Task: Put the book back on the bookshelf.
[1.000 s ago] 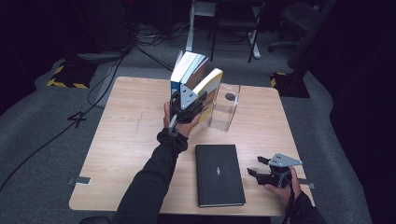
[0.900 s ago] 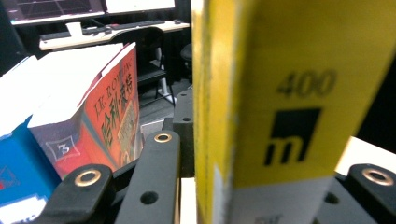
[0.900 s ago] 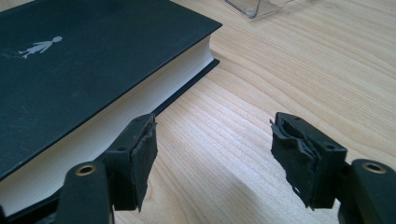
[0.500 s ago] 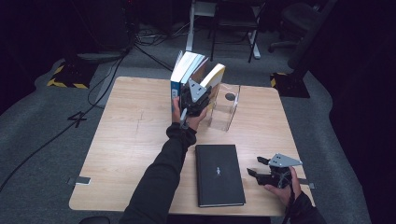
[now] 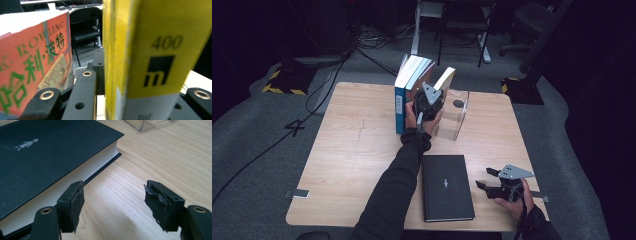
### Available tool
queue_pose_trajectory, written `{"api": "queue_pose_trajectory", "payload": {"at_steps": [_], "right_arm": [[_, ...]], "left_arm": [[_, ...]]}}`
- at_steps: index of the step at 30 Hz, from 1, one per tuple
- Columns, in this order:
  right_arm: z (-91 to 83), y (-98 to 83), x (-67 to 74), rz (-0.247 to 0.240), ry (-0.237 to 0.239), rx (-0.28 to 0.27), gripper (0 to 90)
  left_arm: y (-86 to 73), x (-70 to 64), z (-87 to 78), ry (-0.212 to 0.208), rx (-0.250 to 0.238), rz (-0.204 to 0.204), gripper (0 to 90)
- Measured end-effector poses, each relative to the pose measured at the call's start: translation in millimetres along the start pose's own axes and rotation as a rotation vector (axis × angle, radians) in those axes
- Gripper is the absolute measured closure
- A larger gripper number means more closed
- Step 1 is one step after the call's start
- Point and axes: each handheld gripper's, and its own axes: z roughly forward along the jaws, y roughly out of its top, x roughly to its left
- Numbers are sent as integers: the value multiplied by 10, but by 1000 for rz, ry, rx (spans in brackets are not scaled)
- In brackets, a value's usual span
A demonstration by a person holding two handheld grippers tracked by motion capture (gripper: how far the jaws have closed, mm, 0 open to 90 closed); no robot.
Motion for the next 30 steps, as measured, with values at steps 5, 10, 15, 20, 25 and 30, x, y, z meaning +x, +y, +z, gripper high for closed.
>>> {"api": "queue_pose_trajectory", "payload": {"at_steps": [5,10,15,20,25,30], "right_arm": [[14,14,-3,-1,2,-4,323],[29,22,8,-4,0,-6,321],[22,24,1,-5,-4,-8,321],[30,23,-4,-5,1,-5,322],[35,22,4,-7,4,0,322],[33,20,5,-5,2,1,323]], "left_arm": [[-87,5,97,3,-4,-25,750],[-143,-8,163,-5,0,-21,749],[-269,58,182,-24,-17,-55,747],[-300,52,157,-30,-23,-54,742],[-325,48,110,-45,-25,-50,708],[-372,79,61,-82,-5,-54,641]]}}
